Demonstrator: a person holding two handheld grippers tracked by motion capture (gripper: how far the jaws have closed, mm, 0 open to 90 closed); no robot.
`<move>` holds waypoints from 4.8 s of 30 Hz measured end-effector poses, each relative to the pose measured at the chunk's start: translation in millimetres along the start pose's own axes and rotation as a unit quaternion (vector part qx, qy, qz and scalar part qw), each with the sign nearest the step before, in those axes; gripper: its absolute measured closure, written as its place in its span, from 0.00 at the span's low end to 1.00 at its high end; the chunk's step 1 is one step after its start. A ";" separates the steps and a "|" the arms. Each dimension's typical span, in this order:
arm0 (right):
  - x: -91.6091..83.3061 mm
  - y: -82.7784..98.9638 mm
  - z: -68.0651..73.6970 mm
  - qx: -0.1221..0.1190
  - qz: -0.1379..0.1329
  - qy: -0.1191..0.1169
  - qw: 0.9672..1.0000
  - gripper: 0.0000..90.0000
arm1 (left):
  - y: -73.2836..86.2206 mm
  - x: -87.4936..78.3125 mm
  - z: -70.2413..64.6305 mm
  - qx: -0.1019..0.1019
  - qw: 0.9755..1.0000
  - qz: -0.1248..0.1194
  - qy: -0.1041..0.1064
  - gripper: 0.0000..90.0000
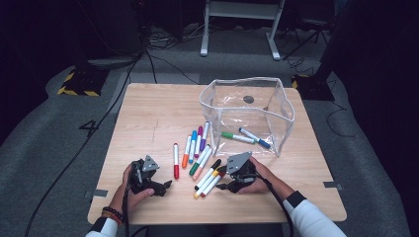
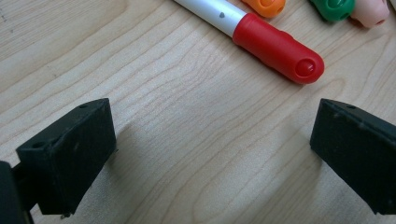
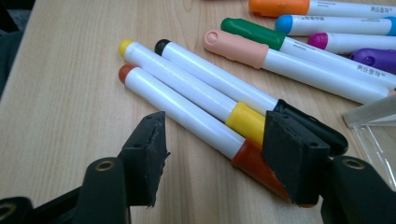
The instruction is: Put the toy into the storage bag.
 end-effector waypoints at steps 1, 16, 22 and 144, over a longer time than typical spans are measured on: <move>0.5 -0.2 0.6 -0.002 0.002 0.004 1.000 0.45 | 0.0 0.0 0.0 0.000 1.000 0.000 0.000 0.01; -28.1 36.8 11.6 0.024 0.032 -0.049 0.998 0.53 | 0.5 -0.4 -1.3 0.006 1.000 0.001 0.001 0.01; -49.8 57.6 22.7 0.024 0.026 -0.038 0.999 0.66 | 0.5 -0.4 -1.3 0.006 1.000 0.001 0.002 0.01; -160.3 -36.4 -188.6 0.105 0.111 0.161 0.975 0.67 | 0.6 -0.4 -1.8 0.004 1.000 0.001 0.002 0.01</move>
Point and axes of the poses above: each handheld gripper's, and its own axes: x roughly forward along the jaws, y roughly out of its underside, z roughly to its left, the point moved 1 cm from there along x, roughly forward along the jaws, and after that the axes turned 10 degrees about y, right-handed, at the moved point
